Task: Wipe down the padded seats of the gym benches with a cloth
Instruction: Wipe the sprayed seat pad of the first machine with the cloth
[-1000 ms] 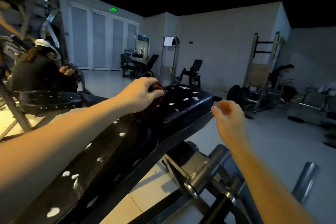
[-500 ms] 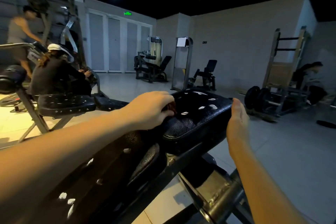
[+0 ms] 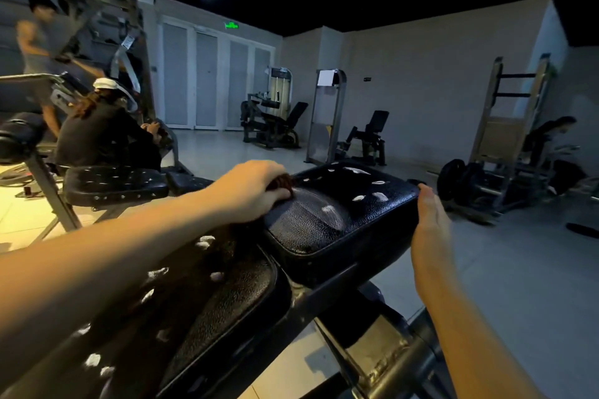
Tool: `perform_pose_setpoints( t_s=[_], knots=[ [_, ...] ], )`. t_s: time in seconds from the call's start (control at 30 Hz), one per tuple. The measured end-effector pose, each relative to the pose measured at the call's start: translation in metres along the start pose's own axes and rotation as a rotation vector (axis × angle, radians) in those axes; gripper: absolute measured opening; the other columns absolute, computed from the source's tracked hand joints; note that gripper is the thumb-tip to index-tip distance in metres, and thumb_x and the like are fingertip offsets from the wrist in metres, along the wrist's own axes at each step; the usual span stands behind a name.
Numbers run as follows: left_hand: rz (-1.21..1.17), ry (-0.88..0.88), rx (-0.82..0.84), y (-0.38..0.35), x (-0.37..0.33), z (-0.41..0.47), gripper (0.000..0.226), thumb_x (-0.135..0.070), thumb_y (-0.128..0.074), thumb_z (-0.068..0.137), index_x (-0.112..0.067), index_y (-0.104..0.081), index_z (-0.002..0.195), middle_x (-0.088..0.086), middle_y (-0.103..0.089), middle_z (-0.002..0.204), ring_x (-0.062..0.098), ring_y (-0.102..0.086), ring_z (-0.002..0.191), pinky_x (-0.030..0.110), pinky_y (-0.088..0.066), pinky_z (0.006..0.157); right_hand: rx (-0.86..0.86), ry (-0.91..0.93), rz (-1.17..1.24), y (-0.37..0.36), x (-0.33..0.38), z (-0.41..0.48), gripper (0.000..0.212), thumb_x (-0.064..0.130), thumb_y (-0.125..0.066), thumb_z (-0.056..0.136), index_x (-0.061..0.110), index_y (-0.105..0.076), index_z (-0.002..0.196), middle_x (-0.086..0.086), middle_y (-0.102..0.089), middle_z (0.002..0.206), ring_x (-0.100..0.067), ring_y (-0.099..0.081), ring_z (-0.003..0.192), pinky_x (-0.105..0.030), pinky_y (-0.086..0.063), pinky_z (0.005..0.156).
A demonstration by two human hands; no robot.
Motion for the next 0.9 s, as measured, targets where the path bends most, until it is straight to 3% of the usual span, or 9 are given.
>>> perform_pose_setpoints(
  t_s=[0.07, 0.13, 0.23, 0.3, 0.43, 0.53, 0.63, 0.8, 0.9],
  knots=[
    [-0.021, 0.133, -0.024, -0.005, 0.009, 0.025, 0.015, -0.034, -0.067, 0.095, -0.021, -0.061, 0.09, 0.005, -0.067, 0.1, 0.03, -0.062, 0.1, 0.035, -0.042, 0.076, 0.014, 0.014, -0.019, -0.001, 0.002, -0.002, 0.056, 0.052, -0.036, 0.107, 0.024, -0.039, 0.156, 0.021, -0.039, 0.147, 0.001, -0.035, 0.137, -0.023, -0.026, 0.113],
    [-0.068, 0.09, -0.046, -0.014, -0.014, 0.037, 0.015, -0.033, -0.067, 0.095, -0.022, -0.06, 0.089, 0.004, -0.067, 0.101, 0.03, -0.062, 0.101, 0.032, -0.039, 0.075, 0.024, 0.027, -0.044, -0.001, 0.004, -0.005, 0.055, 0.05, -0.035, 0.107, 0.025, -0.037, 0.156, 0.023, -0.037, 0.144, 0.003, -0.033, 0.135, -0.021, -0.025, 0.109],
    [-0.142, -0.206, -0.009, -0.012, -0.069, 0.006, 0.014, -0.031, -0.067, 0.096, -0.017, -0.065, 0.097, -0.005, -0.063, 0.099, 0.019, -0.06, 0.097, 0.032, -0.046, 0.081, 0.017, 0.025, -0.05, -0.001, 0.004, -0.005, 0.056, 0.051, -0.036, 0.107, 0.024, -0.039, 0.156, 0.012, -0.041, 0.155, -0.005, -0.037, 0.142, -0.029, -0.029, 0.118],
    [-0.18, -0.356, 0.039, -0.005, -0.071, -0.024, 0.01, -0.031, -0.065, 0.097, -0.021, -0.065, 0.099, -0.012, -0.059, 0.098, 0.009, -0.058, 0.093, 0.023, -0.046, 0.082, 0.019, 0.014, -0.048, 0.0, 0.001, -0.002, 0.057, 0.051, -0.036, 0.107, 0.023, -0.039, 0.156, 0.008, -0.042, 0.156, -0.007, -0.037, 0.143, -0.03, -0.029, 0.119],
    [0.02, -0.101, 0.034, 0.005, 0.011, -0.013, 0.014, -0.032, -0.066, 0.096, -0.025, -0.056, 0.09, -0.012, -0.054, 0.089, 0.018, -0.058, 0.092, 0.033, -0.041, 0.078, 0.024, 0.035, -0.037, -0.002, -0.001, 0.0, 0.058, 0.052, -0.037, 0.107, 0.022, -0.038, 0.156, 0.011, -0.042, 0.157, -0.003, -0.037, 0.142, -0.025, -0.027, 0.115],
    [-0.001, 0.095, 0.006, -0.003, 0.033, 0.025, 0.016, -0.034, -0.066, 0.096, -0.018, -0.065, 0.095, -0.001, -0.064, 0.094, 0.028, -0.062, 0.097, 0.035, -0.044, 0.077, 0.025, 0.041, -0.034, -0.004, 0.0, -0.002, 0.057, 0.049, -0.038, 0.107, 0.022, -0.036, 0.157, 0.01, -0.04, 0.157, 0.001, -0.035, 0.138, -0.02, -0.027, 0.109],
    [-0.129, 0.036, -0.033, -0.017, -0.007, 0.04, 0.014, -0.034, -0.069, 0.095, -0.02, -0.064, 0.093, -0.002, -0.064, 0.095, 0.026, -0.062, 0.098, 0.033, -0.043, 0.077, 0.019, 0.047, -0.045, -0.005, 0.001, -0.004, 0.055, 0.044, -0.039, 0.108, 0.02, -0.035, 0.157, 0.008, -0.04, 0.158, 0.002, -0.035, 0.136, -0.014, -0.027, 0.103],
    [-0.208, -0.394, 0.066, 0.0, -0.05, -0.026, 0.011, -0.029, -0.066, 0.097, -0.018, -0.067, 0.101, -0.01, -0.061, 0.098, 0.01, -0.059, 0.093, 0.025, -0.047, 0.08, 0.013, 0.039, -0.071, -0.003, -0.003, 0.0, 0.054, 0.044, -0.039, 0.108, 0.021, -0.035, 0.157, 0.008, -0.04, 0.158, -0.001, -0.034, 0.139, -0.02, -0.026, 0.108],
    [-0.088, -0.228, 0.028, 0.004, 0.009, -0.024, 0.012, -0.029, -0.067, 0.096, -0.017, -0.066, 0.099, -0.008, -0.06, 0.094, 0.012, -0.059, 0.09, 0.03, -0.047, 0.078, -0.009, 0.036, -0.07, -0.005, -0.004, 0.001, 0.052, 0.042, -0.04, 0.109, 0.024, -0.035, 0.157, 0.016, -0.039, 0.15, 0.001, -0.033, 0.134, -0.023, -0.026, 0.109]
  ],
)
Point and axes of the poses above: each hand's wrist, its own z-axis towards the middle knuckle, its own y-axis out of the back of the hand, x = y × z, the point moved 1 cm from there along z, towards the middle knuckle
